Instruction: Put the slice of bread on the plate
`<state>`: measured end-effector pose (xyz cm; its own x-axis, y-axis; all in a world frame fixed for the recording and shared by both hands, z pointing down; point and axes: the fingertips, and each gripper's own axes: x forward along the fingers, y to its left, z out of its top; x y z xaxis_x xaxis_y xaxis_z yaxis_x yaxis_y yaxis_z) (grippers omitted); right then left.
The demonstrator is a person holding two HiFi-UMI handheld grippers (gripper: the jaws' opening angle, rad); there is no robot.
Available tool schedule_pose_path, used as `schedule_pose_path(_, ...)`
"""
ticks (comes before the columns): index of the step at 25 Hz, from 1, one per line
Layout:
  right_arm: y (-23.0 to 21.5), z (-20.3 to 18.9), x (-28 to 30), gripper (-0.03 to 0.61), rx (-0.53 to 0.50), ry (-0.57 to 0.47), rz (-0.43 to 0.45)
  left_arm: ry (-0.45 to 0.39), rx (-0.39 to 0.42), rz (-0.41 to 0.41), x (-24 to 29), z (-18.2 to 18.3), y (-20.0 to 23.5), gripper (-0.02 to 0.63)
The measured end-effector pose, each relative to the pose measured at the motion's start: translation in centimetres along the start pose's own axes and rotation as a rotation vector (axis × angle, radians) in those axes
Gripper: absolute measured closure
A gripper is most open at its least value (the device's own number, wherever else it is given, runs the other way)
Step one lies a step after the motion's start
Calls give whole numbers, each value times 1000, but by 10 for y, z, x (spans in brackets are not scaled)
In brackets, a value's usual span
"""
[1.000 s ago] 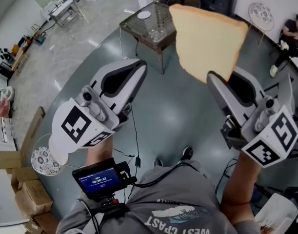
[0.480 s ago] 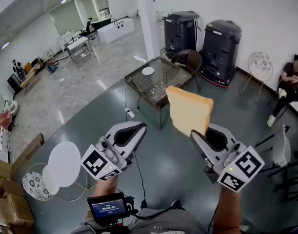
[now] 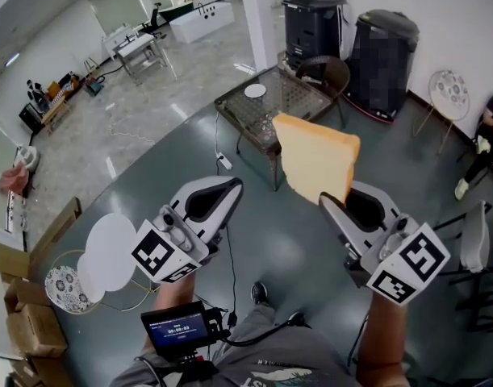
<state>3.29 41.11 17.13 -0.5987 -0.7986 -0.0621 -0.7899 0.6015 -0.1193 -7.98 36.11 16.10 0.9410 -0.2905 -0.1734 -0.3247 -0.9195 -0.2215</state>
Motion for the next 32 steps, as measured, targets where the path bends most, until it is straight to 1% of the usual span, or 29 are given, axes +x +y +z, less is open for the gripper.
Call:
schedule_pose_path(4,-8,-4,27,486,-3,9,-29,-20,-16,-33,4,-12,27,607)
schedule_pose_path(7,-14,0,52,485,-13,11,-48,-36,-26,-52,6,-14,55,607)
schedule_pose_path(11,-26,2,84,485,-14,5,-69,-46,-23,-70,9,-18,91,607)
schedule_pose_path(16,-51,-6,133,485,-8,7,-97,-45,-30,-91,10,-39,143,607)
schedule_pose_path(21,-56,1,150,485,-19,9,-130,-65,-32,-107,7,-37,165,607)
schedule_pose_path(25,-68,1,173,485,-25,17,-142,-71,-49,-110,9,-48,189,607)
schedule_pose_path(30,-66,2,178,485,-26,26,-128,-78,-65,-98,6,-50,192,607)
schedule_pose_path(32,-66,4,178,485,-29,17,-129,-68,-73,-89,5,-53,194,607)
